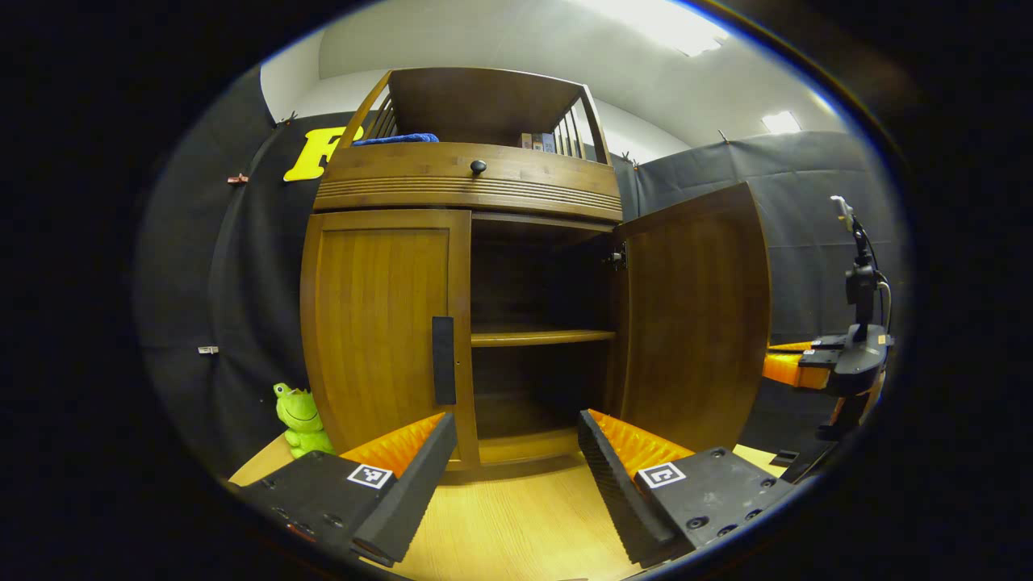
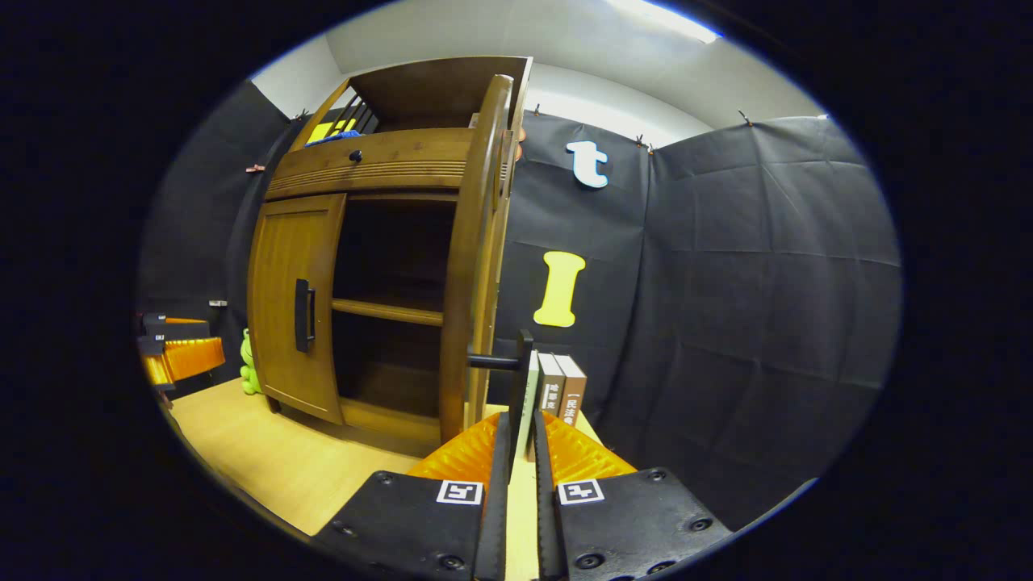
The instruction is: Open the right door of the double-door shoe cabinet with the right hand, and open the left door with the left hand.
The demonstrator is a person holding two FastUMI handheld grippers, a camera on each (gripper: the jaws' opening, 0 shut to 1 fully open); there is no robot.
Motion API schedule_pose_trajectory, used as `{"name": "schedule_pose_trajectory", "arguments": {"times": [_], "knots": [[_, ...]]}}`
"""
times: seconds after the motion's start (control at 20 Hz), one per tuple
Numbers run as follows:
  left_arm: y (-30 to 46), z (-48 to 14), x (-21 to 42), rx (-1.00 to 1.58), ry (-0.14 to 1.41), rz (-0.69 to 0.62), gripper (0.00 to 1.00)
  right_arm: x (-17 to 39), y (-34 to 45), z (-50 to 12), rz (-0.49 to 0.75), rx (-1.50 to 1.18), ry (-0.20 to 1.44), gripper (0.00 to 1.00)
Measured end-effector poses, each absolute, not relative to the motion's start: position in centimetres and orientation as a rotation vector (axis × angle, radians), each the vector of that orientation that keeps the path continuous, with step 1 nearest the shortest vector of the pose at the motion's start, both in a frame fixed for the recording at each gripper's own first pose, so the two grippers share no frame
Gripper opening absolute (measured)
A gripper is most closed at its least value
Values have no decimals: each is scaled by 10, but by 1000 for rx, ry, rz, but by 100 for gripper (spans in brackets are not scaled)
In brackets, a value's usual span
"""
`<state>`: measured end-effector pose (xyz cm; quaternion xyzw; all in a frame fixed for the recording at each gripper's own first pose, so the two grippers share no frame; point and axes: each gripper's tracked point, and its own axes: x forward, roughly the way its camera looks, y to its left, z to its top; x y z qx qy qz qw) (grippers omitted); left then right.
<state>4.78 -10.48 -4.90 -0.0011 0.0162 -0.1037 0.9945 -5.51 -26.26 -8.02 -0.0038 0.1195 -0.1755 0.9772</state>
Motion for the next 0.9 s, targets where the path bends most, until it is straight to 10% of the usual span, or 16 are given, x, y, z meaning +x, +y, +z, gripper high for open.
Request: {"name": "schedule_pose_trajectory", "arguments": {"times": [0.4,0.6,0.9], "knots": [[-59,-41,110,9,-22,-78,93,-96,-236,-61,-336,-4,163,27],[-43,-33,161,-34,-57,-10,92,-101,-220,-50,-334,-35,103,93],[-31,-39,233,89,-66,83,91,-101,-220,-57,-306,-49,100,94]]}}
